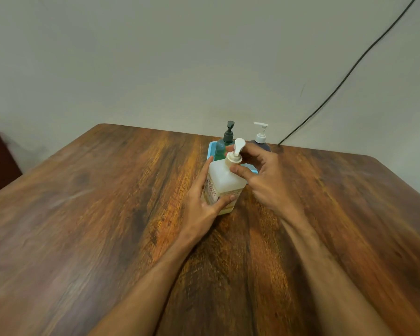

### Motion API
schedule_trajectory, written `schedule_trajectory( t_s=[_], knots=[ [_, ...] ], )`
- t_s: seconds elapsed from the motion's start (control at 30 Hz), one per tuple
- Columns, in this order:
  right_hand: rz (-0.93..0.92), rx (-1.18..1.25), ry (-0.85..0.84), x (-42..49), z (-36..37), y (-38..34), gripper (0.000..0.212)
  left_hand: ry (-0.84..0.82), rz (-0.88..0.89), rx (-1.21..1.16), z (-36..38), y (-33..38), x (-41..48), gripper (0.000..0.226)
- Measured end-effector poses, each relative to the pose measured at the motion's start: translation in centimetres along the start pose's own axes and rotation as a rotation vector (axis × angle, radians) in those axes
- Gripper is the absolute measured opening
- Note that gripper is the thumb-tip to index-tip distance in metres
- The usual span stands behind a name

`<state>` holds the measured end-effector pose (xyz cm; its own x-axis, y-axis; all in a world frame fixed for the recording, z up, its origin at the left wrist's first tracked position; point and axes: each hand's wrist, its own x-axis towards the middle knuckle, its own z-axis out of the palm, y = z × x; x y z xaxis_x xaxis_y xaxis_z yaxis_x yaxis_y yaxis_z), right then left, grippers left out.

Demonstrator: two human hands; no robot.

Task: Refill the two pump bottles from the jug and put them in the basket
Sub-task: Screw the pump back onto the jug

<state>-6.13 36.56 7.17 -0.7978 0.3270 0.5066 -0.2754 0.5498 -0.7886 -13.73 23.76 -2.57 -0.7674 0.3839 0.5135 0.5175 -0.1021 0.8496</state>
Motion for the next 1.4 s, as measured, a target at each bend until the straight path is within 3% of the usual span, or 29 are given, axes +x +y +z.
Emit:
schedule_trajectory(
  t_s=[0.33,0.53,0.77,0.97,1.17,1.4],
  knots=[
    [-0.019,0.112,-0.056,-0.1,-0.5,0.4,0.050,-0.043,-0.020,0.008,0.0,-0.2,-0.1,0.098],
    [-0.045,0.081,-0.001,0.4,-0.5,0.7,0.040,-0.041,-0.006,0.027,-0.1,-0.2,0.0,0.098],
    [-0.034,0.074,0.033,0.2,-0.2,1.1,0.054,-0.037,-0.017,0.019,-0.1,0.0,-0.1,0.098],
    [-0.030,0.072,0.090,0.1,0.2,1.2,0.039,-0.034,-0.012,0.013,-0.2,0.2,-0.2,0.098],
    [-0.028,0.068,0.058,-0.1,0.3,1.2,0.056,-0.047,-0.011,0.021,-0.2,0.2,-0.1,0.098],
    [-0.039,0.104,0.145,-0.4,1.0,1.2,0.047,-0.057,-0.015,0.023,-0.1,0.2,-0.1,0.098]
  ],
)
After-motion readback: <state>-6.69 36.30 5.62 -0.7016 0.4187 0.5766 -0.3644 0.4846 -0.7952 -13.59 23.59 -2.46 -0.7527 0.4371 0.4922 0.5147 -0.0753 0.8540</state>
